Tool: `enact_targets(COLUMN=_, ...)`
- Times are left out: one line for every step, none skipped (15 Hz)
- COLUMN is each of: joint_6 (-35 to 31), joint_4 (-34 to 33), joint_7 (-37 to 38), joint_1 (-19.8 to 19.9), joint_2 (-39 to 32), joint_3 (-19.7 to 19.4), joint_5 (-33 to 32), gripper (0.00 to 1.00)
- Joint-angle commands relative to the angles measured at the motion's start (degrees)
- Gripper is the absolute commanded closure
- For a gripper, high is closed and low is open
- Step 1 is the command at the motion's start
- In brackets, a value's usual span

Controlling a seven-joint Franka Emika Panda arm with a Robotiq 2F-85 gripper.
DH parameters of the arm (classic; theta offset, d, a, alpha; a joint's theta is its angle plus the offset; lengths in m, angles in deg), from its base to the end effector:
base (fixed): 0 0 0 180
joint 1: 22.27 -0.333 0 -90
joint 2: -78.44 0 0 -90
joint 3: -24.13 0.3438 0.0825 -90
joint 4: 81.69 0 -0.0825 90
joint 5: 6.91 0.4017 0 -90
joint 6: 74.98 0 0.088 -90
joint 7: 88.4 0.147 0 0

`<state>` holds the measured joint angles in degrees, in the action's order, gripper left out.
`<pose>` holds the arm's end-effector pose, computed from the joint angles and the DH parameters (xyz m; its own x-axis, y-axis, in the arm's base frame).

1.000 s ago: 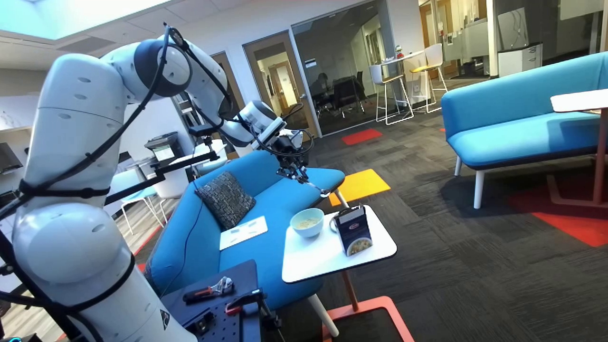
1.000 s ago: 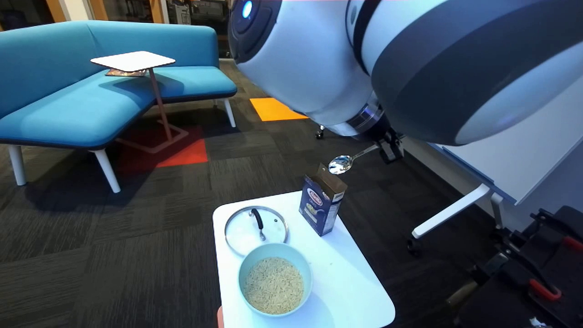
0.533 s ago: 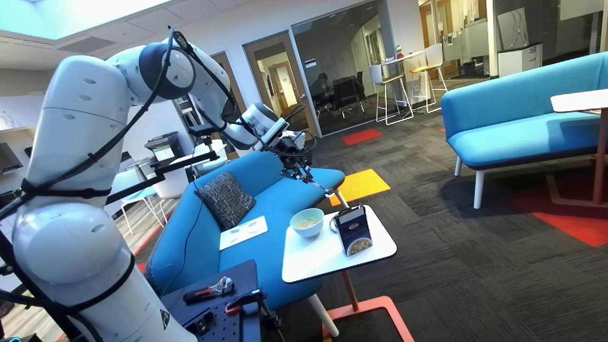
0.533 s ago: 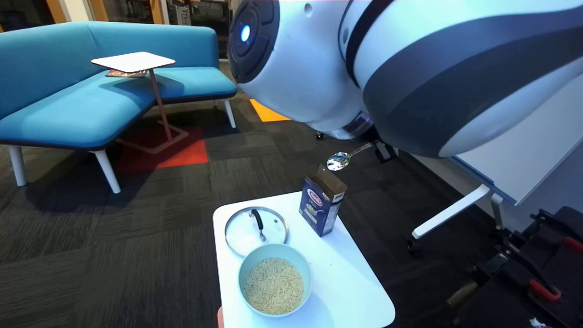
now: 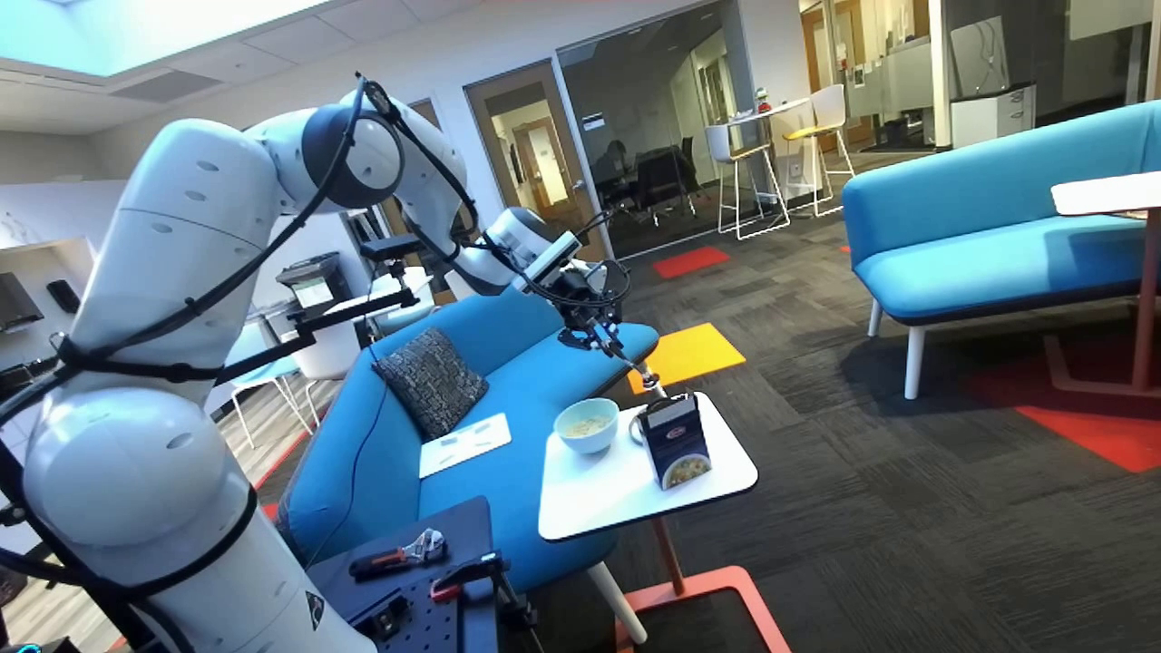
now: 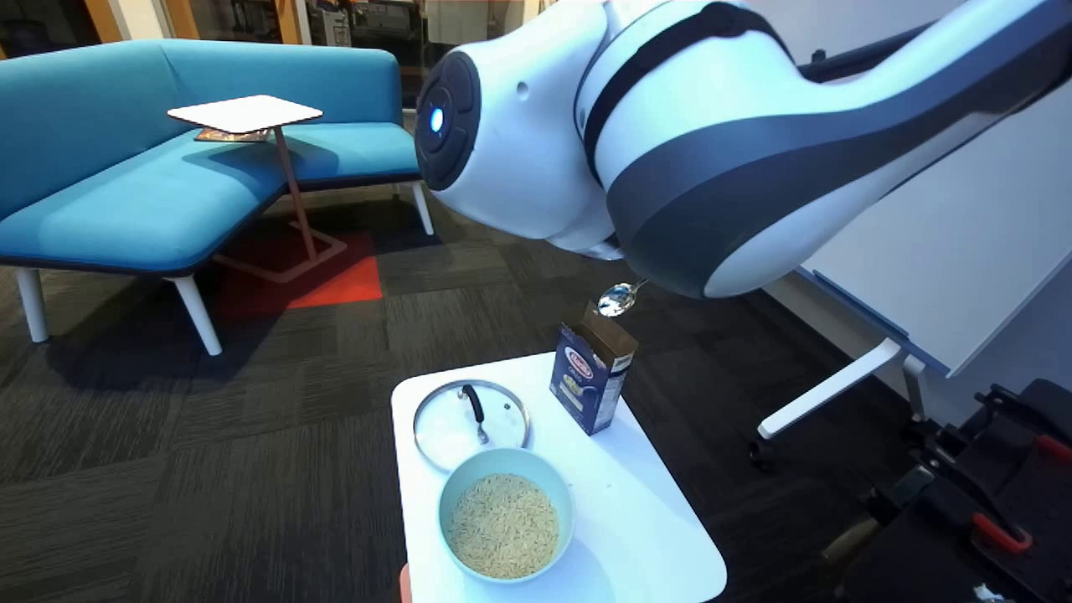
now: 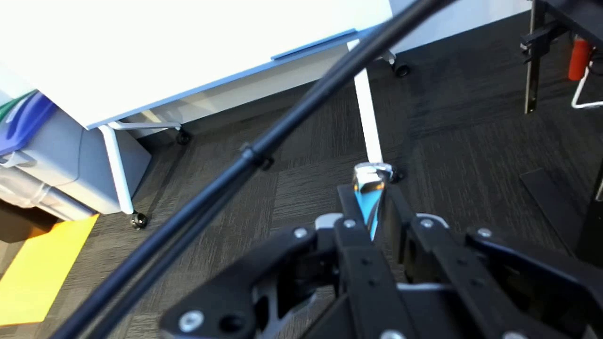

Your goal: Pick up the spoon from the bowl and put it in the box

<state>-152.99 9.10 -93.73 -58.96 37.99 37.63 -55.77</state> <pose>0.4961 0.3787 0.2127 0.3950 0.4622 -0.7939 0.9131 -0.1022 0.3948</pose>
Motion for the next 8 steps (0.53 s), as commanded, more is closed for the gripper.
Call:
enact_targets(joint_6=3.1, joint_4=-5.12, joint_7=-5.26, joint_1=0.74, joint_2=-4.2, joint_3=0.47, joint_5=-1.09, gripper=0.95)
enact_targets(joint_6=3.42, joint_4=-5.97, joint_7=-6.28, joint_1=0.8, joint_2=-5.12, joint_3=0.45, joint_5=-1.23, gripper=0.95)
enact_targets(joint_6=3.58, joint_4=-6.94, joint_7=-7.34, joint_1=0.84, joint_2=-6.14, joint_3=0.47, joint_5=-1.33, gripper=0.95)
enact_targets(joint_6=3.87, joint_4=-7.78, joint_7=-8.34, joint_1=0.77, joint_2=-7.03, joint_3=0.46, joint_5=-1.45, gripper=0.95)
enact_targets(joint_6=4.24, joint_4=-8.76, joint_7=-9.42, joint_1=0.56, joint_2=-8.01, joint_3=0.45, joint_5=-1.61, gripper=0.95)
enact_targets(joint_6=4.63, joint_4=-9.8, joint_7=-10.44, joint_1=0.28, joint_2=-8.99, joint_3=0.44, joint_5=-1.85, gripper=0.95)
enact_targets(joint_6=5.27, joint_4=-10.88, joint_7=-11.42, joint_1=-0.06, joint_2=-9.99, joint_3=0.38, joint_5=-2.14, gripper=0.95)
enact_targets(joint_6=5.78, joint_4=-11.93, joint_7=-12.41, joint_1=-0.34, joint_2=-10.93, joint_3=0.37, joint_5=-2.47, gripper=0.95)
